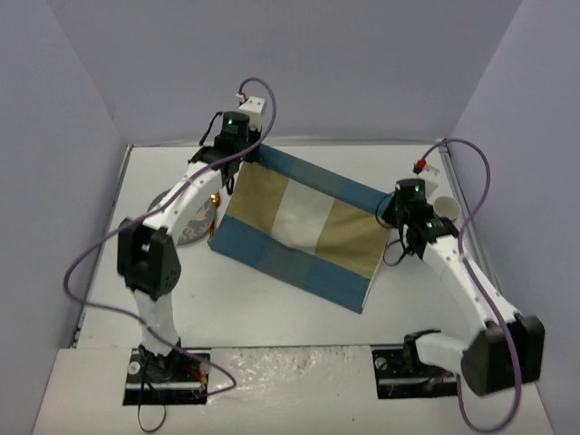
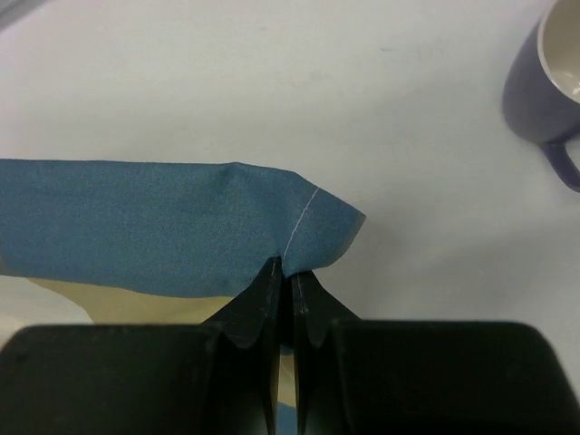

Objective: Set the dinner table for one person

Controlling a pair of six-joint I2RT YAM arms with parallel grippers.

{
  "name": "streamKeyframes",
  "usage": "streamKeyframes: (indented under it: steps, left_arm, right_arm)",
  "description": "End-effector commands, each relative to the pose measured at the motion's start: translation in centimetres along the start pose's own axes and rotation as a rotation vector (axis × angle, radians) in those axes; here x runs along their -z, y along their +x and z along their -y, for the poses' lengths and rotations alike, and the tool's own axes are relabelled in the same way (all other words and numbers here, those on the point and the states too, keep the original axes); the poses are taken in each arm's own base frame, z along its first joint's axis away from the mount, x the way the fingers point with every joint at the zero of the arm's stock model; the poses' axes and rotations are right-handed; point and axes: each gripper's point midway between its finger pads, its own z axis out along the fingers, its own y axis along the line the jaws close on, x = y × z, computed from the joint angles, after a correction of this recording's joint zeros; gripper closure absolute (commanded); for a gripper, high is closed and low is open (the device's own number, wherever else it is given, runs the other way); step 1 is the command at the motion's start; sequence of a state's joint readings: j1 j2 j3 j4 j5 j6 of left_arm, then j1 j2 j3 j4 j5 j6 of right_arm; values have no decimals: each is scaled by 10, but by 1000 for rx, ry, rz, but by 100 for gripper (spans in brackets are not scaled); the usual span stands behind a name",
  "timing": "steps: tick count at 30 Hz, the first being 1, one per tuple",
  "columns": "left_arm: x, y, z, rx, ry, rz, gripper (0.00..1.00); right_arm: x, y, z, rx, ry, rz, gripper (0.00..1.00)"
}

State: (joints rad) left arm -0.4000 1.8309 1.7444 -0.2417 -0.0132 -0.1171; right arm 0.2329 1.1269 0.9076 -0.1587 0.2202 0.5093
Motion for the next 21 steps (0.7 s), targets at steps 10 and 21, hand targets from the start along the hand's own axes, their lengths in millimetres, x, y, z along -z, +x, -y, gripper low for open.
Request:
streamKeyframes:
  steps: [10, 21]
  left_arm:
    - [-145, -11, 14, 41, 0, 124, 92]
    - [-82, -77, 32, 75, 40, 232, 4]
  right_arm:
    - [-121, -15, 70, -65, 306, -14, 94]
    - [-87, -60, 29, 39, 143, 72, 17]
